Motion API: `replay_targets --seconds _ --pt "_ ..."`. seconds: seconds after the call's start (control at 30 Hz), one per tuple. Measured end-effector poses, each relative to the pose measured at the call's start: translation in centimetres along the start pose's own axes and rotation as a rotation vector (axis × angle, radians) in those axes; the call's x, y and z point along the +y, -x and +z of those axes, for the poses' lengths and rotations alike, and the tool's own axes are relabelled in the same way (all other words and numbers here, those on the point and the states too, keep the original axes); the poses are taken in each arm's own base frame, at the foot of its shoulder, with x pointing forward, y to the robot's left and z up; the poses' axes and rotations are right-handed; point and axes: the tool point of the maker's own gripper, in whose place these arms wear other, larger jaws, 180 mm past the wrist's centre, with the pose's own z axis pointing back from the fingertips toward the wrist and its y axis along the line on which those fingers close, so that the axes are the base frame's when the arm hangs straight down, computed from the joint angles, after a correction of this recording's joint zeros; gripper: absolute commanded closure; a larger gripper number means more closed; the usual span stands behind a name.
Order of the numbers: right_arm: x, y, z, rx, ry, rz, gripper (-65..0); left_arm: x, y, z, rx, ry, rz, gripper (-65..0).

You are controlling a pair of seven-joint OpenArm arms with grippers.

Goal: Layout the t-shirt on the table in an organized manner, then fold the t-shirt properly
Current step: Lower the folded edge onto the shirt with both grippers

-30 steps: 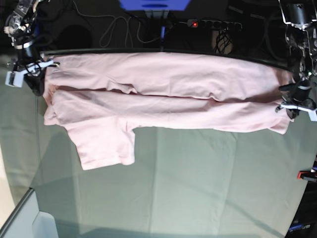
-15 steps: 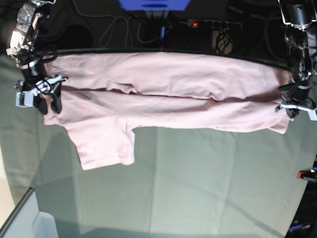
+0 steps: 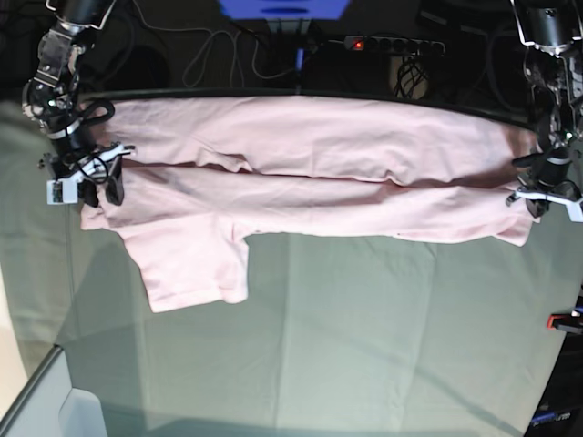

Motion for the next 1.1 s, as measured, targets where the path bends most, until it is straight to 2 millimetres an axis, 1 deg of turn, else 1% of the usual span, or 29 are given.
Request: replay_targets --seconds 0.07,0.13,0.2,0.33,0.4,0.47,0.5,0.57,0.63,0.7,0.77,0.87,0.93,1.03,1.1 --pt "0.0 0.3 0.1 0.006 -0.001 -0.002 -19.7 0.0 0.0 0.0 0.0 0.0 0.0 -0.1" --pt "0.2 1.0 0.6 0.022 -0.003 -0.001 -10.9 0.0 0.0 0.0 0.0 0.0 -0.001 -0.1" --pt "0.2 1.7 0.9 0.039 -0.003 -0.002 0.0 0.0 0.0 0.0 0.0 0.0 0.0 -0.1" --pt "0.2 1.4 1.1 0.032 -0.002 0.006 0.0 0.0 0.0 0.0 0.0 0.0 -0.001 -0.1" --pt "-0.3 0.9 1.7 0.021 0.013 0.022 0.0 0.0 -0.1 0.0 -0.002 0.0 0.0 -0.1" --pt "-1.4 -0.1 2.6 0.0 0.052 0.036 0.0 0.1 -0.1 0.0 0.0 0.0 -0.003 -0.1" --pt "-1.8 -0.9 3.0 -0.024 0.067 0.041 0.0 0.0 -0.1 0.0 0.002 0.0 -0.004 -0.1" --pt "-2.2 -2.1 3.3 -0.058 0.086 0.048 0.0 0.1 -0.6 0.0 0.001 0.009 -0.009 -0.1" --pt "-2.3 -2.5 3.6 -0.073 0.097 0.046 0.0 0.4 -1.3 0.0 -0.012 0.008 -0.022 -0.1" --pt "-2.2 -2.3 3.7 -0.068 0.095 0.046 0.0 0.4 -1.6 0.0 -0.017 0.008 -0.023 -0.1" --pt "-2.2 -1.8 3.8 -0.057 0.094 0.042 0.0 0.6 -1.4 0.0 -0.012 0.004 -0.022 -0.1" --pt "-2.1 -0.4 4.2 -0.027 0.09 0.03 0.0 0.6 -1.2 0.0 -0.009 0.003 -0.026 -0.1" --pt "-1.7 0.9 4.6 0.002 0.088 0.016 0.0 0.6 -1.3 0.0 -0.01 0.002 -0.025 -0.2" --pt "-0.6 2.4 5.1 0.026 0.082 -0.016 0.0 1.3 -0.4 -0.2 0.01 -0.015 -0.016 -0.2" --pt "-0.4 2.5 5.3 0.029 0.082 -0.016 0.0 1.6 0.0 -0.5 0.022 -0.028 -0.005 -0.2"
